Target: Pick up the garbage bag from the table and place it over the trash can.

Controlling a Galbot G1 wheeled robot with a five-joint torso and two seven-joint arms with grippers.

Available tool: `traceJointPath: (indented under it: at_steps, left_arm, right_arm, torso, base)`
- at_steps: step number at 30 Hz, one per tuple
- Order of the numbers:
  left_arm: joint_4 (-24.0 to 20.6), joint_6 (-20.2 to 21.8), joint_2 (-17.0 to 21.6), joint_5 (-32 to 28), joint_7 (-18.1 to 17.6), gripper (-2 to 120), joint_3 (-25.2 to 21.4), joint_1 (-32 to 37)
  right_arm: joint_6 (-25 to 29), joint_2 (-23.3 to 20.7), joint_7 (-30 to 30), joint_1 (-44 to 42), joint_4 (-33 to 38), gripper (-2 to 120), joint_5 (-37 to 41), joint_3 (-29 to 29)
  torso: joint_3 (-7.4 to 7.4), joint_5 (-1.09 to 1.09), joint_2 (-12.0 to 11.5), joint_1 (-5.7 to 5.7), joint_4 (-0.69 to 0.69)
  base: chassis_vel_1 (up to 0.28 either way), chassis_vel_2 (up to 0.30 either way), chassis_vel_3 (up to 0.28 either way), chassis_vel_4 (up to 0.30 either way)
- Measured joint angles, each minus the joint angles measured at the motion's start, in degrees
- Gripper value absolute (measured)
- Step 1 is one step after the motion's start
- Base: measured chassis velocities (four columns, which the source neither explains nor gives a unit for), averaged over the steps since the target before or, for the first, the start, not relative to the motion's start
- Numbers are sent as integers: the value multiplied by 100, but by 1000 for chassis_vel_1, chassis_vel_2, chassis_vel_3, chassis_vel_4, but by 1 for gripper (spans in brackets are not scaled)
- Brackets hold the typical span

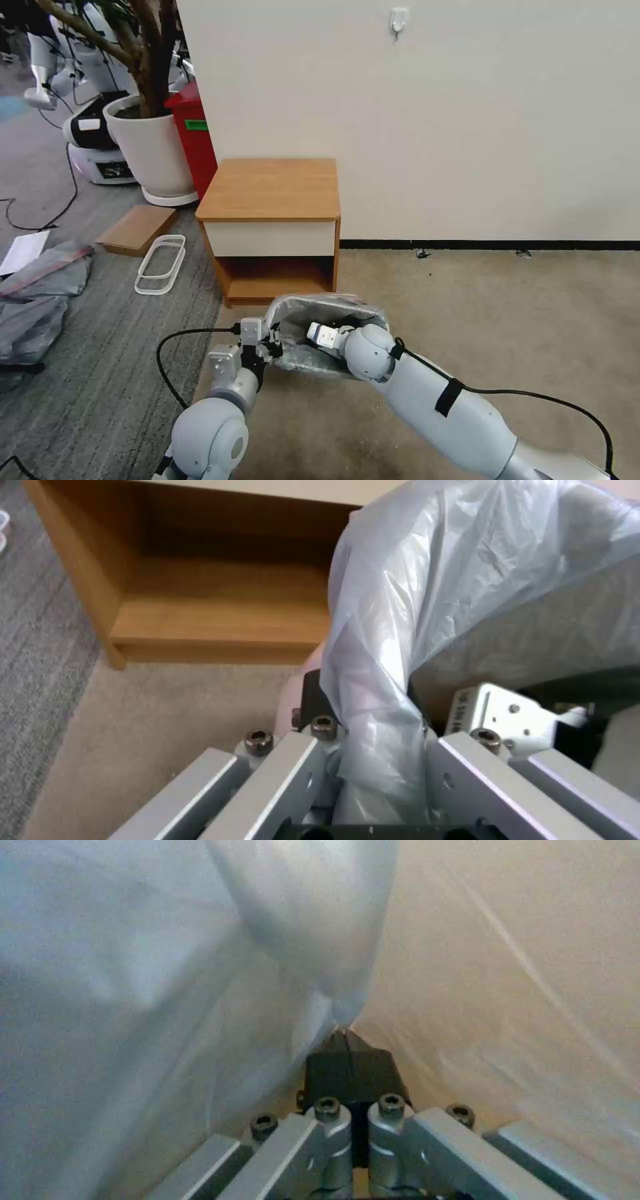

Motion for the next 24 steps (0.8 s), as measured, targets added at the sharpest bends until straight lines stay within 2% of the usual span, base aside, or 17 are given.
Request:
traceJointPath:
  at_steps: [6, 11, 24]
  left_arm:
    - [215, 180, 45, -739, -440, 1, 22, -375]
    - [251, 250, 57, -949, -545, 1, 5, -392]
    - [276, 305, 187, -963, -495, 1, 9, -331]
  right_arm:
    - [4, -161, 4, -28, 383, 0, 3, -236]
    - [5, -163, 4, 11, 504, 0, 7, -362]
    - [8, -168, -6, 262, 508, 0, 91, -508]
  torso:
    - [0, -1, 0, 0, -1]
    - [0, 0, 0, 0, 0]
    - [0, 0, 0, 0, 0]
  base:
    - [0, 0, 0, 0]
    - [0, 0, 0, 0]
    - [0, 0, 0, 0]
